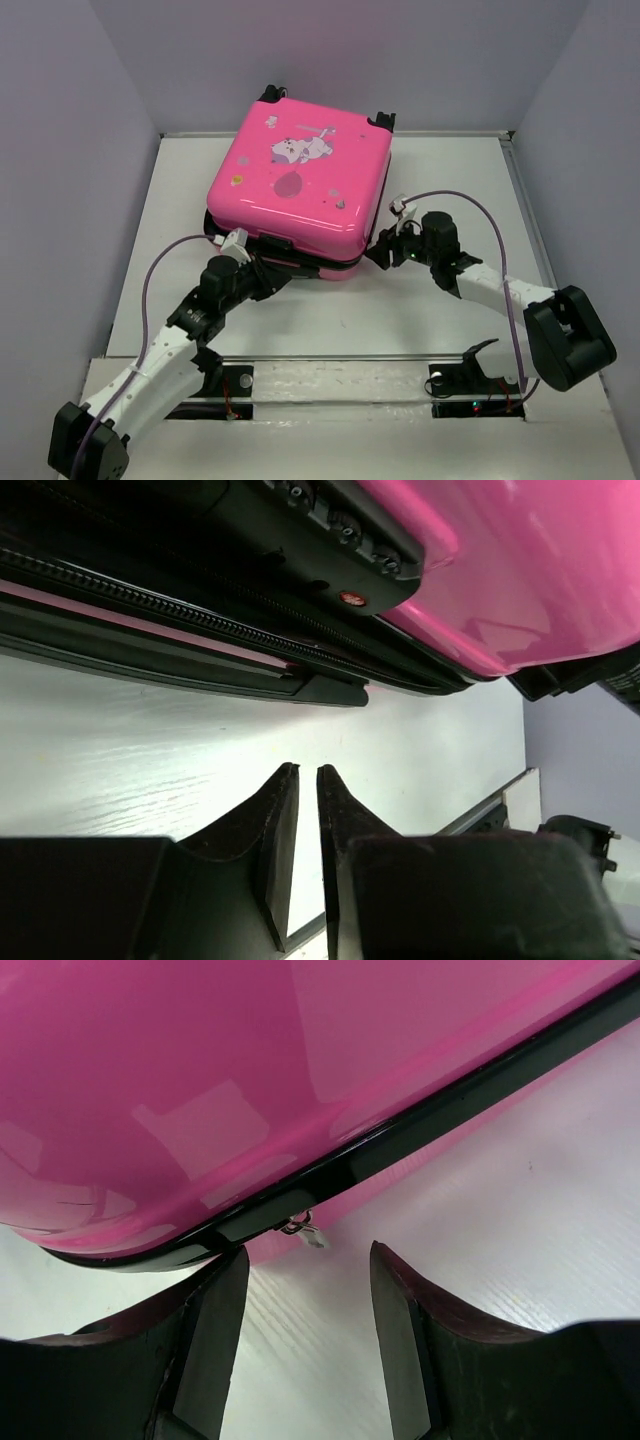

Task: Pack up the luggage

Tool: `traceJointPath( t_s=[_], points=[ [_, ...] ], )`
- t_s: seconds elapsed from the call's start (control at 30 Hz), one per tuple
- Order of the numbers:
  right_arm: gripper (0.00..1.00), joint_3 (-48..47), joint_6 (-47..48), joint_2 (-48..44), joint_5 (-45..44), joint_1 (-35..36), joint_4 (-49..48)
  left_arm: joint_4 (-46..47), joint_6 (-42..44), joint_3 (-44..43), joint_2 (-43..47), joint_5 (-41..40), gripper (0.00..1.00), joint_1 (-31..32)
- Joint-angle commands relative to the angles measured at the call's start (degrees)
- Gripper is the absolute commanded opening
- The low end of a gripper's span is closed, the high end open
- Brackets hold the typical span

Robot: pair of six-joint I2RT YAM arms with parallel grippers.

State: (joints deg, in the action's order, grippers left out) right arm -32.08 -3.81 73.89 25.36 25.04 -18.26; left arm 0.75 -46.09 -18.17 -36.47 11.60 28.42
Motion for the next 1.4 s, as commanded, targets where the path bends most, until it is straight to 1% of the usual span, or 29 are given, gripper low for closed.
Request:
traceJointPath(
  t_s=[0.0, 0.1, 0.13, 0.17, 0.23, 0.27, 0.37, 0.47, 0.53, 0.57, 0.7, 0.8, 0.83, 0.87, 0.93, 0.97, 1.03, 1.07, 1.1, 1.13, 1.23, 1.27, 1.33, 1.37],
  points=[
    [0.57, -1.7, 3.0, 2.3, 2.2, -0.3, -6.9, 6.7, 1.1, -2.1, -3.5, 1.0, 0.25, 1.6],
    [0.55, -0.4, 3.0, 2.6, 3.0, -0.9, -11.9, 8.6, 1.2, -2.5, -5.7, 0.6, 0.26, 2.6],
    [0.53, -0.3, 2.8, 3.2, 3.4, -0.9, -13.6, 8.9, 1.2, -2.6, -6.2, 0.5, 0.26, 2.8],
    [0.49, -0.5, 2.8, 3.8, 3.8, -0.9, -13.9, 9.7, 1.3, -2.7, -7.2, 0.6, 0.26, 3.0],
    [0.47, -1.1, 2.8, 5.0, 4.1, -0.9, -15.4, 10.4, 1.3, -2.8, -8.3, 0.7, 0.26, 3.3],
    [0.42, -1.1, 2.5, 5.8, 4.5, -0.9, -16.4, 10.7, 1.4, -3.3, -8.8, 0.5, 0.26, 3.7],
    [0.38, -0.8, 1.4, 6.3, 5.4, -0.9, -19.2, 11.3, 1.5, -4.0, -10.2, 0.2, 0.26, 4.3],
    [0.31, -1.1, 1.3, 6.8, 6.7, -0.9, -19.5, 11.8, 1.7, -4.2, -11.4, -0.3, 0.26, 4.6],
    [0.22, -0.4, 0.7, 6.5, 7.6, -0.9, -21.3, 12.9, 1.5, -4.2, -12.2, -0.2, 0.26, 5.1],
    [0.15, 0.0, -0.3, 6.4, 7.8, -0.9, -22.2, 13.3, 1.4, -4.2, -12.6, -0.2, 0.26, 5.1],
    [0.07, 2.0, -1.7, 4.2, 7.0, -0.9, -23.9, 16.1, 1.3, -4.7, -14.1, -0.2, 0.26, 5.9],
    [0.07, 2.4, -2.8, 1.1, 3.7, -0.9, -19.6, 17.6, 1.5, -5.3, -15.6, -0.3, 0.27, 6.6],
    [0.07, 2.3, -3.0, 0.1, 1.2, -0.3, -17.8, 18.6, 1.7, -5.6, -16.6, -0.3, 0.27, 6.9],
    [0.07, 2.4, -3.3, -1.7, -0.2, -0.3, -13.7, 19.1, 2.0, -5.9, -17.1, -0.6, 0.28, 7.5],
    [0.07, 2.6, -4.6, -3.7, -4.2, 1.5, -9.4, 20.7, 2.2, -6.7, -18.6, -1.3, 0.30, 8.0],
    [0.07, 2.9, -5.2, -4.6, -5.7, 2.2, -5.5, 21.2, 2.3, -7.0, -19.2, -1.7, 0.31, 8.3],
    [0.07, 2.7, -6.6, -6.7, -8.5, 4.9, -0.1, 22.8, 2.5, -7.9, -20.6, -2.4, 0.32, 8.3],
    [0.07, 2.4, -7.3, -8.0, -10.6, 7.9, 5.3, 24.0, 2.4, -8.5, -21.4, -3.1, 0.33, 8.5],
    [0.07, 2.1, -7.9, -8.6, -11.4, 9.5, 8.0, 24.7, 2.3, -8.7, -21.5, -3.4, 0.34, 8.5],
    [0.07, 1.7, -9.4, -8.9, -12.2, 11.2, 12.9, 25.3, 2.4, -9.0, -22.4, -3.8, 0.34, 8.6],
    [0.07, 0.6, -11.1, -11.0, -15.3, 17.5, 18.2, 27.4, 2.5, -9.9, -24.3, -4.3, 0.34, 8.8],
    [0.07, 0.4, -11.8, -11.8, -16.1, 21.4, 22.0, 27.9, 2.6, -10.3, -25.6, -4.6, 0.34, 8.9],
    [0.07, 0.6, -14.2, -14.7, -16.9, 25.6, 23.5, 28.7, 2.9, -11.2, -27.2, -5.3, 0.34, 9.5],
    [0.07, 0.6, -15.2, -15.6, -17.2, 25.6, 23.5, 29.0, 3.0, -11.4, -27.8, -5.4, 0.34, 9.6]
  ],
)
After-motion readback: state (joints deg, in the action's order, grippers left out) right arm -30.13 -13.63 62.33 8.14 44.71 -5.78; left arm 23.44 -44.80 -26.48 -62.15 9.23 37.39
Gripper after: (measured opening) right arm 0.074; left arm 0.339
